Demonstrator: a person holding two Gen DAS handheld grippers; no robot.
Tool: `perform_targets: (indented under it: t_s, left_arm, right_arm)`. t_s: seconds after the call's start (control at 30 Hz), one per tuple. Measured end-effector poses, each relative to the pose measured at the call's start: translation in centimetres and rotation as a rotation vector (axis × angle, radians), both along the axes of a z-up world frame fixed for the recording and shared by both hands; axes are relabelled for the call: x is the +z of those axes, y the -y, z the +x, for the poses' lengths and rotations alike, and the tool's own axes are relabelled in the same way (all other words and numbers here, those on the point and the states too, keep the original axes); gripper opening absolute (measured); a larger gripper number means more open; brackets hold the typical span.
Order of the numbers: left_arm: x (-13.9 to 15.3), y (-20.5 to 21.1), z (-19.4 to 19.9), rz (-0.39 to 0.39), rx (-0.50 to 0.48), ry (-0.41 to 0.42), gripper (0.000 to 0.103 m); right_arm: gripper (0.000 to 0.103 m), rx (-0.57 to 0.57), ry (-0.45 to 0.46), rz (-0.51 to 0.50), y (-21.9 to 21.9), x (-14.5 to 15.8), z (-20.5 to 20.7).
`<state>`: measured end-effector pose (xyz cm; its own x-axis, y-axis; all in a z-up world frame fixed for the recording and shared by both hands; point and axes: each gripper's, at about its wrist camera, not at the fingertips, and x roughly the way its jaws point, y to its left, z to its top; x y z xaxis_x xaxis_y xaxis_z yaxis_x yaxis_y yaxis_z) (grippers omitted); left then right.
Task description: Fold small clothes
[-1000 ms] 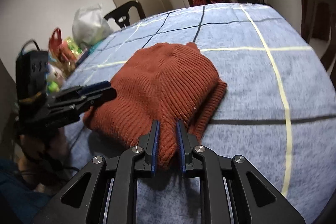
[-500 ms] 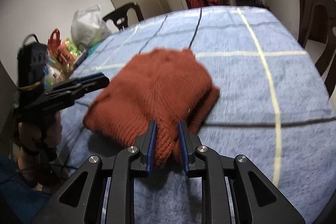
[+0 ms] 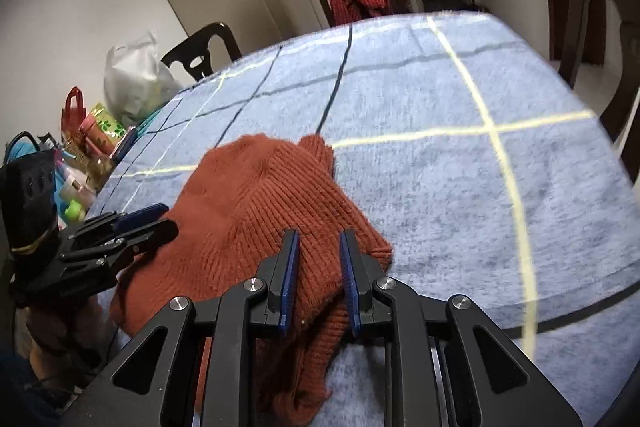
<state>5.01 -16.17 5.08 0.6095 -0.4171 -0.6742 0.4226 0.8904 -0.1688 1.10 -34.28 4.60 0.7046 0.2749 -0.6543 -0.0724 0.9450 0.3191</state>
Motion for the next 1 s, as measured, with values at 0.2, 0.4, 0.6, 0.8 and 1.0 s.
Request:
perform_targets:
  t_s: [0.2, 0.4, 0.6, 0.8, 1.0]
  left_arm:
    - [-0.3, -1.5, -2.2, -0.009, 0.01, -0.013, 0.041]
    - [-1.0, -1.6, -2.1, -0.028, 0.02, -0.036, 0.041]
    - [-0.2, -1.7, -0.8, -0.04, 0.04, -0.036, 0.041]
    - [-0.5, -1.7, 0.2, -0.067, 0.054, -0.065, 0.041]
    - [-1.0, -1.4, 1.0, -0.082, 0.063, -0.078, 0.043]
  right_arm:
    - [0.02, 0.082, 0.016, -0.041, -1.9, 0.7, -3.2]
    - [0.024, 0.039, -0.04, -0.097, -1.6, -1.3, -3.3]
    - [0.027, -0.017, -0.025, -0.041, -0.5, -0.6, -2.8]
    - [0.044, -0.077, -0.033, 0.058, 0.8, -0.6, -1.8]
    - [0.044, -0.048, -0.033, -0.017, -0.6, -0.6, -0.7]
